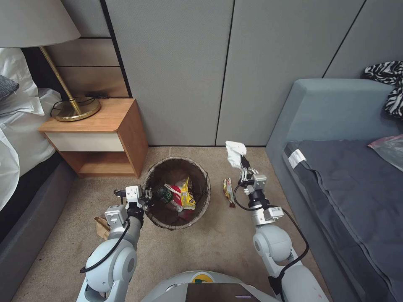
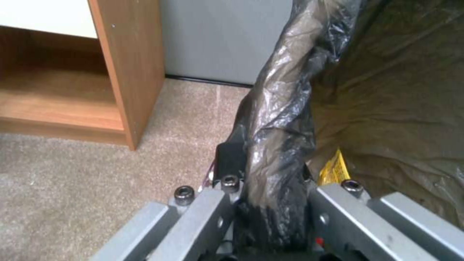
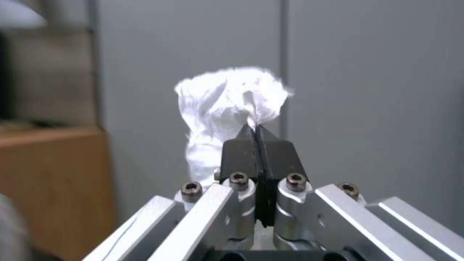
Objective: Pick up the trash bin, then pick up the garbage from the floor and place it into the trash bin.
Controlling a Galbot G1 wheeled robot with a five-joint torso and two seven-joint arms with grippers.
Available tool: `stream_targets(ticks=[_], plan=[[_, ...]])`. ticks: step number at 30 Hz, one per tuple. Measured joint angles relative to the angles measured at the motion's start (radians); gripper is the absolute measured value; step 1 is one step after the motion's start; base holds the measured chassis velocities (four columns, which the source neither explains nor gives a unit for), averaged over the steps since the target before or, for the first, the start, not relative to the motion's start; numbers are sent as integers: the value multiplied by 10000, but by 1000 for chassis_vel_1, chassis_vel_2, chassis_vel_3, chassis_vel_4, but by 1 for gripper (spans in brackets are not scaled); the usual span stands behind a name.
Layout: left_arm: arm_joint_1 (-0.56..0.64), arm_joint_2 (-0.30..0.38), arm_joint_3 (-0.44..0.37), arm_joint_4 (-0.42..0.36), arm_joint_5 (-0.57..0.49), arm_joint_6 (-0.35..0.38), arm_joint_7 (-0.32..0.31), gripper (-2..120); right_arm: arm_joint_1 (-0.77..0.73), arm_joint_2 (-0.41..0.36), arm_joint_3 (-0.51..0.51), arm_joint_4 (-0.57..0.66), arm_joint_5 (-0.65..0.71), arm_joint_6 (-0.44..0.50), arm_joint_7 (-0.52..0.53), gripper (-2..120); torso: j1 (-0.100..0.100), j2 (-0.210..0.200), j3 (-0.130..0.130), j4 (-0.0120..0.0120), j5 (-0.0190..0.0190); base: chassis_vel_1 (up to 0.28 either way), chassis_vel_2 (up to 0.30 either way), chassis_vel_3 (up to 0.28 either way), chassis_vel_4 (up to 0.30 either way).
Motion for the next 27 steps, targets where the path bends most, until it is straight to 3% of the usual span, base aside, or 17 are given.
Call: stream_targets(ticks=[9, 27], plan=[[0, 23, 109, 10, 38, 40, -6, 2, -297, -303, -762, 1192, -79, 311, -1846, 0, 0, 0, 0, -1, 0, 0, 0, 0, 0], [10, -1, 201, 10, 119, 53, -6, 2, -458, -553, -1930, 181, -650, 454, -2335, 0, 0, 0, 0, -1, 2, 0, 0, 0, 0]])
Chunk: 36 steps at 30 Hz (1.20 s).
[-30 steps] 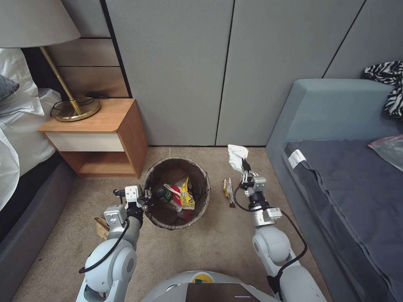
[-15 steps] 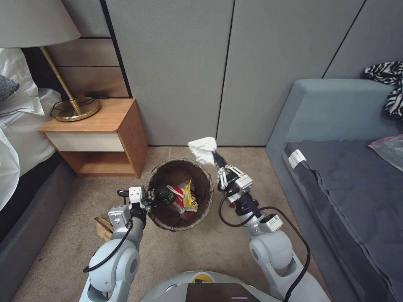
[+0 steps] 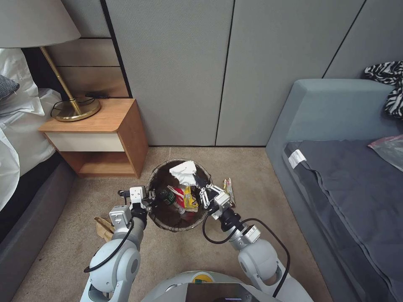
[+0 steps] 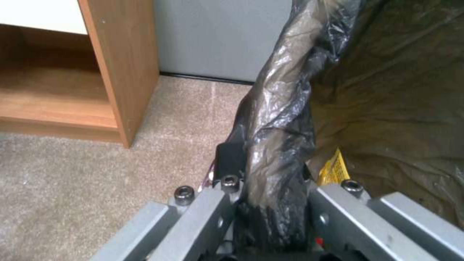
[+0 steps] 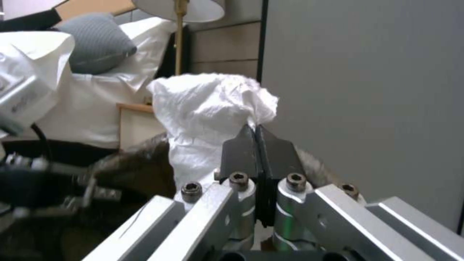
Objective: Pick up the trash bin, then pick up the garbage from the floor and place it into the trash bin.
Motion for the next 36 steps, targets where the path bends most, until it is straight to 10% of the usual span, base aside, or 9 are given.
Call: stream_targets(ticks=[24, 36], plan=[[-11, -16, -15, 7, -41, -5, 11, 3, -143, 177, -340, -1858, -162, 292, 123, 1, 0, 0, 0, 0, -1, 0, 0, 0, 0], [-27, -41, -42, -6, -49, -8, 24, 3, -157, 178, -287, -1835, -265, 225, 102, 45, 0, 1, 0, -1, -1, 0, 0, 0, 0]])
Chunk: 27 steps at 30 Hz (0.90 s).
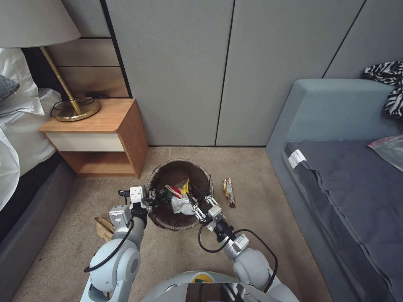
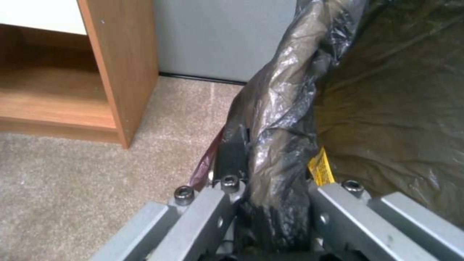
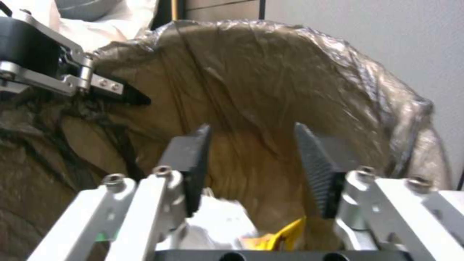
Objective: Pick up the trash bin, then pick up the garbage from the floor and place it into the trash bin.
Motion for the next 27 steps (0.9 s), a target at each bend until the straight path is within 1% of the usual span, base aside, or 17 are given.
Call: stream_targets(ticks=[1, 2, 4, 5, 8, 9, 12, 13, 15, 19, 20, 22, 23, 24, 26, 27], plan=[[-1, 1, 8, 2, -1, -1, 1, 3, -4, 4, 2, 1, -11, 0, -3, 50, 0, 0, 0, 0, 0, 0, 0, 0, 0], [-1, 1, 8, 2, -1, -1, 1, 3, -4, 4, 2, 1, -11, 0, -3, 50, 0, 0, 0, 0, 0, 0, 0, 0, 0], [-2, 1, 32, 7, -5, -1, 4, 3, -4, 5, 11, 16, -30, 1, -2, 61, 0, 0, 0, 1, 0, 0, 0, 0, 0], [-2, 1, 32, 7, -5, -1, 4, 3, -4, 5, 11, 16, -30, 1, -2, 61, 0, 0, 0, 1, 0, 0, 0, 0, 0], [-3, 2, 33, 11, -6, -1, 4, 3, -1, 5, 23, 51, -33, 1, -3, 76, 0, 0, 0, 1, 0, 0, 0, 0, 0], [-3, 2, 33, 11, -6, -1, 4, 3, -1, 5, 23, 51, -33, 1, -3, 76, 0, 0, 0, 1, 0, 0, 0, 0, 0], [0, 22, 39, 10, -19, -1, 4, 3, 11, 1, 58, 92, -43, 0, -3, 89, 0, 0, 0, 1, 1, 0, 0, 0, 0], [0, 22, 39, 10, -19, -1, 4, 3, 11, 1, 58, 92, -43, 0, -3, 89, 0, 0, 0, 1, 1, 0, 0, 0, 0], [7, 40, 60, 11, -33, 4, 5, 3, 23, 4, 155, 237, -54, 0, 13, 98, 0, 0, 0, 0, 0, 0, 0, 0, 0], [10, 53, 41, 10, -39, 5, 6, 2, 16, 47, 339, 680, -27, -5, 177, 100, 0, 1, 0, 1, 0, 0, 0, 0, 0], [6, 55, 34, 12, -39, 5, 4, 2, -31, 99, 466, 1056, -26, -10, 327, 100, 0, 0, 0, 0, 1, 0, 0, 0, 0], [5, 56, 33, 21, -38, 5, 2, 2, -67, 126, 536, 1294, -31, -14, 410, 100, 0, 1, 0, 0, 1, 0, 0, 0, 0], [5, 57, 32, 35, -38, 5, 2, 2, -179, 180, 656, 1766, -62, -29, 645, 100, 0, 1, 0, 2, 1, 0, 0, 0, 0], [5, 57, 32, 35, -38, 5, 2, 2, -179, 180, 656, 1766, -62, -29, 645, 100, 0, 1, 0, 2, 1, 0, 0, 0, 0], [-2, 61, 32, 47, -37, 5, 2, 2, -390, 278, 849, 2531, -280, -98, 1268, 100, 0, 1, 0, 0, 1, 0, 0, 0, 0], [-2, 61, 32, 47, -37, 5, 2, 2, -390, 278, 849, 2531, -280, -98, 1268, 100, 0, 1, 0, 0, 1, 0, 0, 0, 0]])
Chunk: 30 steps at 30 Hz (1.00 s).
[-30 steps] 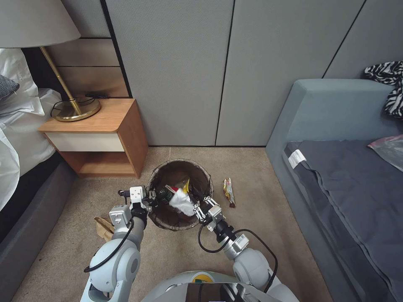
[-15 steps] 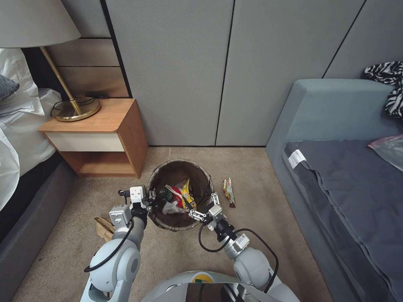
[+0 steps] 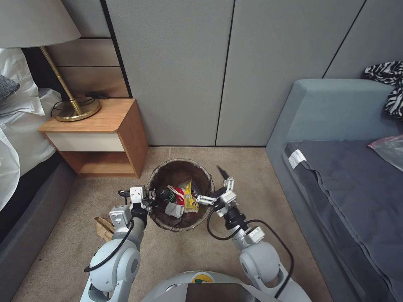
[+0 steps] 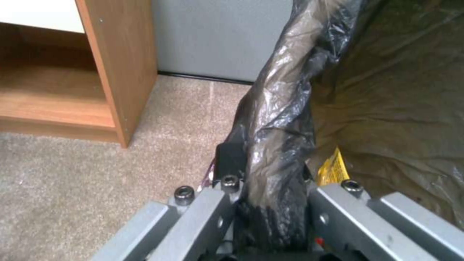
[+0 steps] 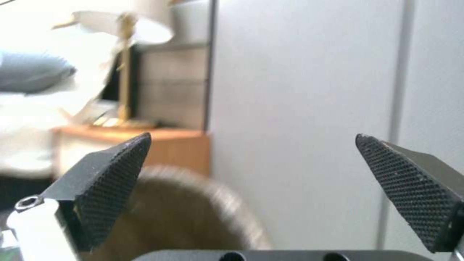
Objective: Pick up the trash bin, then pick up the garbage from the floor and place it into the trash bin.
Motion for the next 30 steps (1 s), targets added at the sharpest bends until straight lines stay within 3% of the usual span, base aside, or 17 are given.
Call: stream_targets(ticks=[3, 10, 19, 30], plan=[[-3, 3, -19, 3, 1, 1, -1, 2, -239, 133, 285, 692, -265, -136, 806, 100, 0, 0, 0, 1, -1, 0, 0, 0, 0], [9, 22, -165, -53, -72, -1, 8, 2, -955, 416, 886, 744, -473, 9, 1622, 100, 0, 0, 0, 1, -1, 0, 0, 0, 0], [50, 23, -341, -97, -147, -34, 22, 2, -1555, 701, 1856, 29, -241, 797, 1619, 100, 0, 0, 0, 1, 1, 0, 0, 0, 0], [18, -30, -240, -110, -106, -45, 29, 2, -1778, 775, 1988, -415, -39, 1296, 1562, 100, 0, 0, 0, 1, 0, 0, 0, 0, 0]])
